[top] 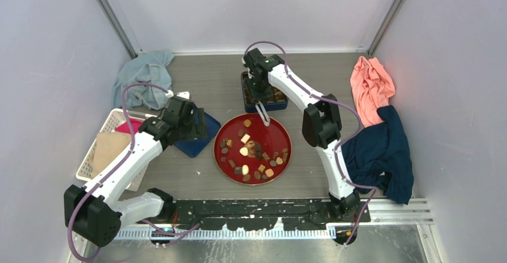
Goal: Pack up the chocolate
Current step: Place the fake chocolate in the packing box.
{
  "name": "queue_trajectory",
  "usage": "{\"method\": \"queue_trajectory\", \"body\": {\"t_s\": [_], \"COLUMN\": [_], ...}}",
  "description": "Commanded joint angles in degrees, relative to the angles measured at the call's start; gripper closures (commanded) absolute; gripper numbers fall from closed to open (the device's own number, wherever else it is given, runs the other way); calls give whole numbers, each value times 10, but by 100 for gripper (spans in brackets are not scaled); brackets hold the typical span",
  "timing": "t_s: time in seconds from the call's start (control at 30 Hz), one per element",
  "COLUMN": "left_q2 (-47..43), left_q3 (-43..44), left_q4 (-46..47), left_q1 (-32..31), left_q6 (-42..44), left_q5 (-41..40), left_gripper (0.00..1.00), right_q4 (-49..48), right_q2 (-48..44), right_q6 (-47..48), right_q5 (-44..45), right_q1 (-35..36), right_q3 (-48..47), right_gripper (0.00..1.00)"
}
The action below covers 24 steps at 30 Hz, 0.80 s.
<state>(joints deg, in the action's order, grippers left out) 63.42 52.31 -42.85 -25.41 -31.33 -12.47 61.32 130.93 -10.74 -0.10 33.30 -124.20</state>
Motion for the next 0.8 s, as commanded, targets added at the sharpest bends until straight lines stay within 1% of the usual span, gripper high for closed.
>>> {"method": "queue_trajectory", "body": {"t_s": [0.0,0.13,0.6,0.77], "left_q2": [-15,-15,-15,-16], "left_q3": [7,7,5,4], "left_q4": [3,2,4,4], "left_q1": [4,4,4,4], "left_q6": [0,1,-2,-3], "left_q5": [-14,-14,-10,-10], "left_gripper": [15,15,15,15], "right_q4": [-9,-6,-6,-5], "right_q2": [-4,1,-22,-19], "right_q6": [-1,-1,0,0], "right_q5": [-17,-18,-15,-15], "right_q1": [2,2,3,3], "right_q3": [-26,-27,-22,-26], "right_gripper": [79,76,61,58]}}
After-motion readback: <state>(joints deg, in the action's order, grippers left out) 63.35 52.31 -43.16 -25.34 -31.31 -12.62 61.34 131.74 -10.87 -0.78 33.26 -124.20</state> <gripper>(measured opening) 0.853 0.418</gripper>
